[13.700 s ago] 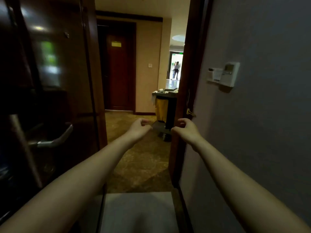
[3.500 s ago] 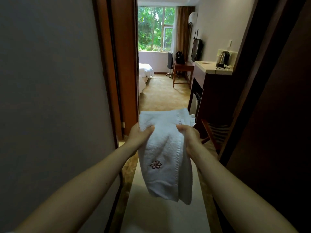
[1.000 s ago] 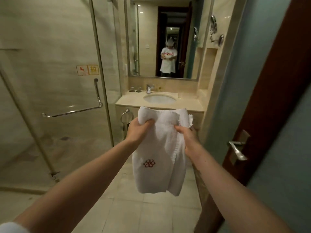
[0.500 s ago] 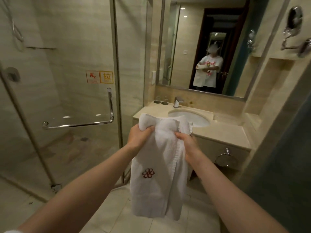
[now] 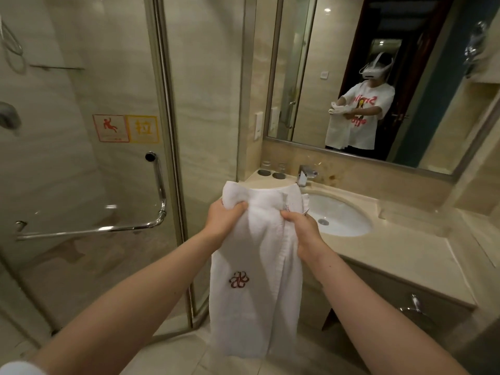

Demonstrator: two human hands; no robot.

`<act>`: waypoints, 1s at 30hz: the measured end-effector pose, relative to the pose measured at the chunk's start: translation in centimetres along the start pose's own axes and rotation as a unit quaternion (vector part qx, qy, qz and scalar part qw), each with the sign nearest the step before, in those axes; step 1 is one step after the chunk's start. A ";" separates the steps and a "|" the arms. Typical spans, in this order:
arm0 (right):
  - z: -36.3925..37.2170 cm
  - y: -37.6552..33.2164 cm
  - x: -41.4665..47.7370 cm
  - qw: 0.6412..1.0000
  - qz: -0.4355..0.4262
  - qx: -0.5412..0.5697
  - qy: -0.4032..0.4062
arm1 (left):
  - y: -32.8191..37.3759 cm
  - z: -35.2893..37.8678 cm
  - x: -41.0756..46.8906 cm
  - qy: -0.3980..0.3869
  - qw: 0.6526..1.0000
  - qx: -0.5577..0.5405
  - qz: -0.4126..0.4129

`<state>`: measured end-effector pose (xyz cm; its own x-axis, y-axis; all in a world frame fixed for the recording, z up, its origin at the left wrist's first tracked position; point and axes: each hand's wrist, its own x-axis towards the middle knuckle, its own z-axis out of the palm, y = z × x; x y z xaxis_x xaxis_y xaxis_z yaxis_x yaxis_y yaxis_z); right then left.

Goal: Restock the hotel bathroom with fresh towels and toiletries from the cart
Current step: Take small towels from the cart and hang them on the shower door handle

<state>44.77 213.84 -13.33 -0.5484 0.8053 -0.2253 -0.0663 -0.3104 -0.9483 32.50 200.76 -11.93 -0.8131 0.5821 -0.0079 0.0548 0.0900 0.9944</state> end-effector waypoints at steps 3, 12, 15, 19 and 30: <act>1.8 -1.3 6.9 1.000 0.008 0.001 0.003 | 0.1 1.2 7.5 0.003 1.000 0.011 -0.013; 5.1 -3.1 24.2 0.998 0.054 -0.008 -0.001 | -0.7 4.1 25.3 0.011 0.997 0.049 -0.055; 5.9 -3.1 29.4 0.998 0.068 -0.010 -0.003 | -1.5 5.2 30.2 0.015 0.997 0.056 -0.050; 6.9 -2.9 37.4 0.997 0.082 -0.017 -0.005 | -2.6 7.1 37.1 0.012 0.996 0.052 -0.066; 8.0 0.5 58.6 0.984 0.174 -0.047 0.009 | -9.4 12.7 56.6 0.012 0.986 0.069 -0.152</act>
<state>5.88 256.83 -25.23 -0.5100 0.6678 -0.5422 0.1999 -0.5211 -0.8298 -6.64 243.14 -23.02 -0.8180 0.4912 -0.2995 -0.1168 0.3679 0.9225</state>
